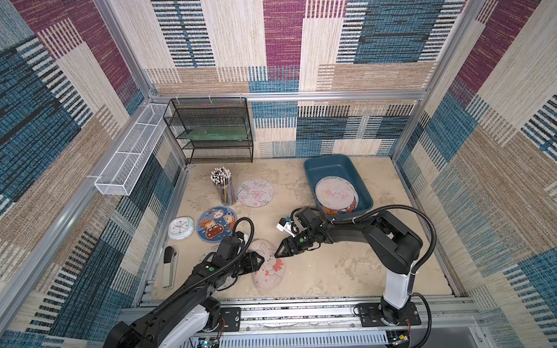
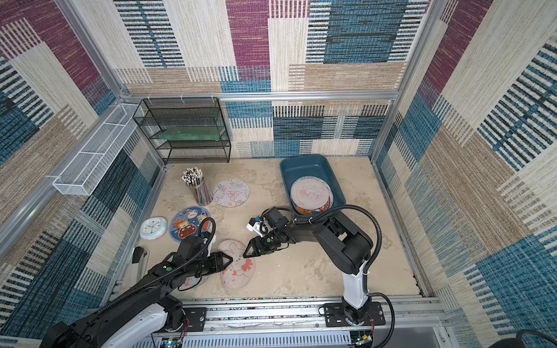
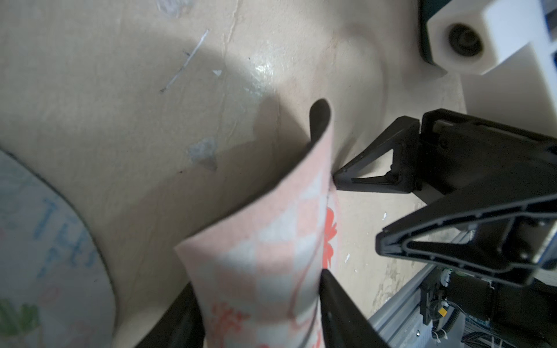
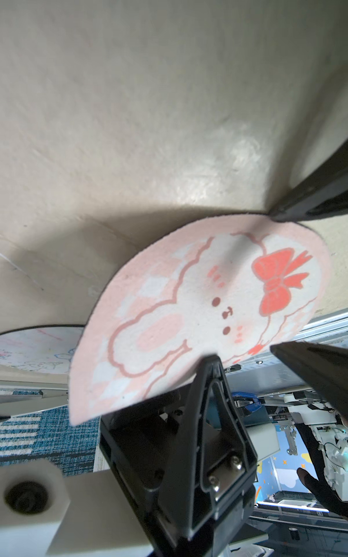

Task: Put the coasters into the storage box
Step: Pick up the coaster from the center of the board.

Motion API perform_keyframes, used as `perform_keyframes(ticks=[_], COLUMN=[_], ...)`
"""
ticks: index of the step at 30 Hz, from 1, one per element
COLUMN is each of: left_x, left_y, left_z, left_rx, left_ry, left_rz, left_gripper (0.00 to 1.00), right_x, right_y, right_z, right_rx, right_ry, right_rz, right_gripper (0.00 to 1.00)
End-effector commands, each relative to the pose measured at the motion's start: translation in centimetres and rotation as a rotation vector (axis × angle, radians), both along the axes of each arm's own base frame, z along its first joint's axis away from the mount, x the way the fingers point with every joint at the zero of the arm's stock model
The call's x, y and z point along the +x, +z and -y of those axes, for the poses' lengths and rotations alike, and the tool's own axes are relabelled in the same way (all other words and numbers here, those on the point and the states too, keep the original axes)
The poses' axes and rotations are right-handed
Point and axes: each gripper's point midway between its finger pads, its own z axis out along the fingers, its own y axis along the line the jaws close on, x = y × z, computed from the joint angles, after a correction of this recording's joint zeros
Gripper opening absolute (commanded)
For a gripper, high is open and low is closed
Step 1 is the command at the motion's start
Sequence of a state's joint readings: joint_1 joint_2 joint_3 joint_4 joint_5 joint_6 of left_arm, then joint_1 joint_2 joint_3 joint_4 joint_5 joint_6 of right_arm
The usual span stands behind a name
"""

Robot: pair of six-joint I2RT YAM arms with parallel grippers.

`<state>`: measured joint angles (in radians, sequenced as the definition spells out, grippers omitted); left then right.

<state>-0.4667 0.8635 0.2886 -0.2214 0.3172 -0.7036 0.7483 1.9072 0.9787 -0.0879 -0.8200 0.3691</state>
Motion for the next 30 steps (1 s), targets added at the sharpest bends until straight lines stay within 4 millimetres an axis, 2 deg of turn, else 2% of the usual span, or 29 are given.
perform_keyframes(ticks=[1,6,8,10,14,21,25,30], left_x=[1.1,2.1,2.5,3.1,4.5,7.4,9.8,12.6], left_y=[1.0,1.3,1.6,2.2,3.7,5.7,7.4,9.6], left_z=[0.4,1.1,1.3,1.5,2.1,2.7,3.6,4.8], left_rx=[-0.011,-0.016,-0.013,-0.011,-0.011,-0.011,-0.052,-0.107], left_ry=[0.008,-0.007,-0.013,-0.013,-0.017,0.028,0.081,0.122], left_rz=[0.031,0.041,0.050,0.070,0.101,0.140,0.167,0.205], left_gripper=[0.50,0.40,0.33,0.25,0.17,0.16,0.16,0.15], right_x=[0.6,1.1,1.5,2.2,3.5,5.2,5.5,5.4], right_y=[-2.5,-2.2,-1.8,-1.4,-0.6,1.8,4.0,6.6], right_z=[1.6,1.7,2.0,2.3,3.0,4.5,4.9,4.3], right_rx=[-0.128,-0.123,-0.121,-0.111,-0.097,-0.028,0.010,0.063], right_ry=[-0.067,-0.077,-0.087,-0.102,-0.137,-0.181,-0.199,-0.197], right_rz=[0.006,0.020,0.039,0.052,0.073,0.098,0.131,0.155], right_gripper=[0.67,0.67,0.67,0.67,0.68,0.70,0.80,0.87])
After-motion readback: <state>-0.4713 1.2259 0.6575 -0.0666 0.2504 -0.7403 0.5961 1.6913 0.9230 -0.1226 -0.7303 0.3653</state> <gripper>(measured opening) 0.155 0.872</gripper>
